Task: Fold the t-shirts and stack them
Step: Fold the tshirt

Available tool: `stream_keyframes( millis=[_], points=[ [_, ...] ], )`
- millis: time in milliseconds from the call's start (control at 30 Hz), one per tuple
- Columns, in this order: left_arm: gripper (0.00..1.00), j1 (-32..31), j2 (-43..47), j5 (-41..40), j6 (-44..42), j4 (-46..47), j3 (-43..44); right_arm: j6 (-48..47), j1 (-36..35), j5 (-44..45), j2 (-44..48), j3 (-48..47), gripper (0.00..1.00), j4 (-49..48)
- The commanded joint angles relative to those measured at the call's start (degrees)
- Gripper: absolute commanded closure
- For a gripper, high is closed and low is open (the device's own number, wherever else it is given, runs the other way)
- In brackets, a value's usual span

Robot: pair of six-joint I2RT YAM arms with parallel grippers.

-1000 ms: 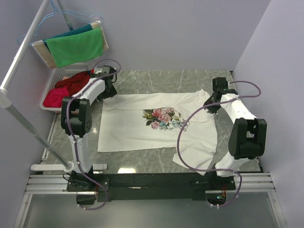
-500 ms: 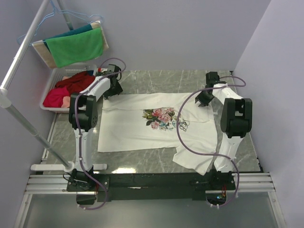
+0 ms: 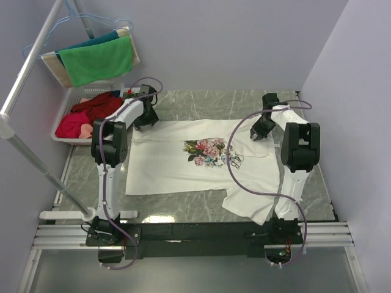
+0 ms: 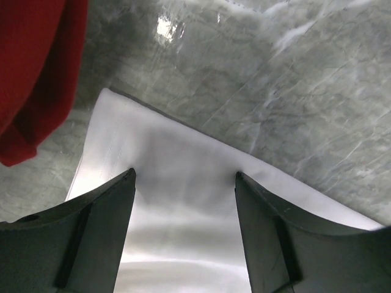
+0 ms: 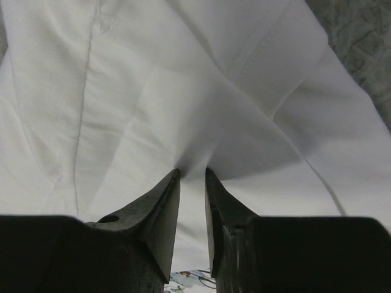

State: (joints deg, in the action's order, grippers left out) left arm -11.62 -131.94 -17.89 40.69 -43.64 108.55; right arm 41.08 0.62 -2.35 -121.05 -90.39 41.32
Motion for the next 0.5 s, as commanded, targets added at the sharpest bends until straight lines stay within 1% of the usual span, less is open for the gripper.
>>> stream_keyframes(
  millis=[0, 67, 167, 200, 300, 467],
  points=[
    [0.29, -0.2, -2.9, -1.9, 0.3, -1.7, 3.1, -1.0, -0.3, 2.3, -3.0, -2.9, 0.70, 6.7],
    [0.28, -0.2, -3.8, -2.8, 0.1, -1.5, 3.9, -1.5, -0.3, 3.9, -3.7, -4.0, 0.70, 8.4],
    [0.28, -0.2, -6.6, -3.7, -0.2, -2.7, 8.0, -2.1, -0.4, 5.1, -4.9, -5.6, 0.71, 11.1],
    [0.28, -0.2, -7.3, -4.0, -0.2, -3.7, 10.6, -2.3, -0.4, 5.5, -5.0, -5.9, 0.71, 11.5],
    [0.27, -0.2, -8.7, -5.3, -0.3, -3.8, 13.6, -2.4, -0.4, 7.1, -5.9, -7.9, 0.71, 13.8],
    [0.26, 0.7, -9.3, -7.4, -0.3, -2.9, 15.8, -2.6, -0.4, 8.1, -8.1, -11.7, 0.72, 16.8]
  ],
)
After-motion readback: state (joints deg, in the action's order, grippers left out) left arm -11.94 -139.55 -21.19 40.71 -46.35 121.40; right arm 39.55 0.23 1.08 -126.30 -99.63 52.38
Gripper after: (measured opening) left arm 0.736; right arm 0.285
